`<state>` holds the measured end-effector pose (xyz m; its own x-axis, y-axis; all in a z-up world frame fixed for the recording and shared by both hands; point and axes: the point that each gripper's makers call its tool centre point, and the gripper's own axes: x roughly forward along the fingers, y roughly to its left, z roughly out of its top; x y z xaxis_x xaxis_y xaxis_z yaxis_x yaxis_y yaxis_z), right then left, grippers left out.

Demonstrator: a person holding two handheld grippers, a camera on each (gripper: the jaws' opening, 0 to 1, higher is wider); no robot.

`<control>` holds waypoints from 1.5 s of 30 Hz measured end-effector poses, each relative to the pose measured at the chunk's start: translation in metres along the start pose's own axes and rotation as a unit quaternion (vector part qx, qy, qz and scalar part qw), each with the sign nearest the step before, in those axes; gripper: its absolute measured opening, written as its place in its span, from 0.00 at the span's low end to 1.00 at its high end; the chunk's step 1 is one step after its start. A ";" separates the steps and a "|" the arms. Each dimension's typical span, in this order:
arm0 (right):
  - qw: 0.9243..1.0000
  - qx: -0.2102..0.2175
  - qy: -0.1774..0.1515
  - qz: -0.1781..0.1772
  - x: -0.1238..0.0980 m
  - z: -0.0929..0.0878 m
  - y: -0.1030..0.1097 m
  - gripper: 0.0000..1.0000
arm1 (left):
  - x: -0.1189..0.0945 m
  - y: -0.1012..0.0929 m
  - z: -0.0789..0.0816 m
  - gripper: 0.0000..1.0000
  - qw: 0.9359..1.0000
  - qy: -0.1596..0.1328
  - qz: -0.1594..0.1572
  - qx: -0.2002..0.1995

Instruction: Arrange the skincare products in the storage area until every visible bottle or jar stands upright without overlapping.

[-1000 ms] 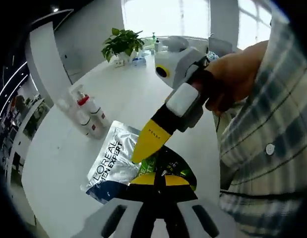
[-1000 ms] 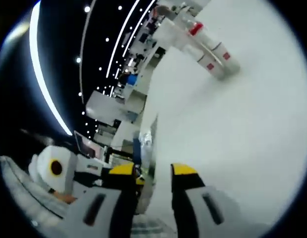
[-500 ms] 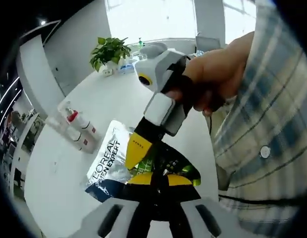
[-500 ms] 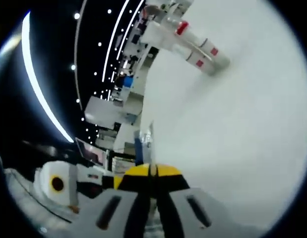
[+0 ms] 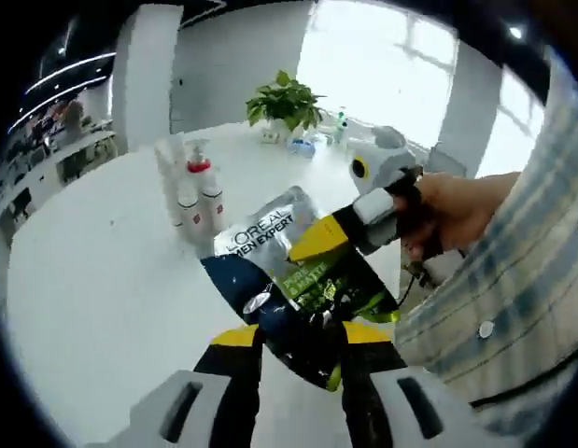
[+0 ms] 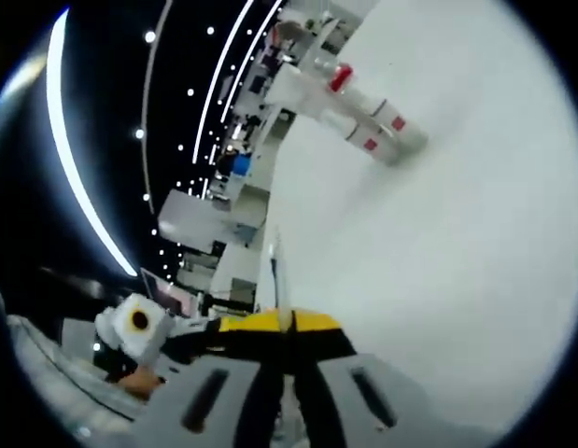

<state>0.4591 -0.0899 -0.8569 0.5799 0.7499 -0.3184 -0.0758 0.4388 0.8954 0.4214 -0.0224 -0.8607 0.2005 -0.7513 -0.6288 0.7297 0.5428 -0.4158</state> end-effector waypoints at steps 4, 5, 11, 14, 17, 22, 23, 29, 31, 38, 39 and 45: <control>1.000 -0.003 0.004 0.008 -0.003 -0.002 0.003 0.00 | 0.003 0.007 -0.003 0.57 0.998 -0.003 -0.007 -0.064; 1.000 -0.003 0.005 0.016 -0.003 -0.002 0.006 0.00 | 0.004 0.004 -0.003 0.59 0.995 -0.007 -0.026 -0.096; 0.997 -0.011 0.012 0.077 -0.006 -0.002 0.030 0.00 | 0.004 -0.015 0.007 0.48 0.976 -0.038 -0.097 -0.189; 0.994 -0.018 0.023 0.105 -0.006 -0.007 0.043 0.00 | 0.003 -0.027 0.011 0.44 0.967 -0.047 -0.137 -0.211; 0.991 -0.020 0.039 0.129 -0.004 -0.015 0.054 0.00 | 0.000 -0.039 0.016 0.40 0.952 -0.061 -0.186 -0.233; 0.987 -0.020 0.054 0.150 0.000 -0.023 0.066 0.01 | -0.006 -0.044 0.020 0.15 0.933 -0.073 -0.228 -0.267; 0.987 -0.018 0.053 0.152 0.000 -0.022 0.066 0.01 | -0.008 -0.045 0.020 0.12 0.933 -0.075 -0.233 -0.262; 0.986 -0.052 0.001 0.156 0.002 -0.008 0.070 0.15 | -0.016 -0.040 0.031 0.02 0.929 -0.102 -0.234 -0.269; 0.987 -0.043 0.004 0.155 0.002 -0.008 0.069 0.21 | -0.016 -0.030 0.032 0.02 0.927 -0.115 -0.220 -0.280; 0.985 -0.014 0.074 0.156 0.005 -0.041 0.063 0.34 | -0.021 -0.019 0.040 0.02 0.908 -0.135 -0.232 -0.320; 0.981 -0.001 0.094 0.169 0.005 -0.051 0.067 0.36 | -0.022 -0.020 0.042 0.02 0.904 -0.138 -0.238 -0.328; 0.974 0.001 0.136 0.184 0.006 -0.073 0.073 0.13 | -0.021 -0.023 0.044 0.02 0.892 -0.134 -0.253 -0.351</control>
<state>0.3980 -0.0171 -0.8165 0.2776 0.9596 -0.0467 -0.2368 0.1154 0.9647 0.4296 -0.0358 -0.8094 0.1787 -0.9784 -0.1034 0.2015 0.1393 -0.9695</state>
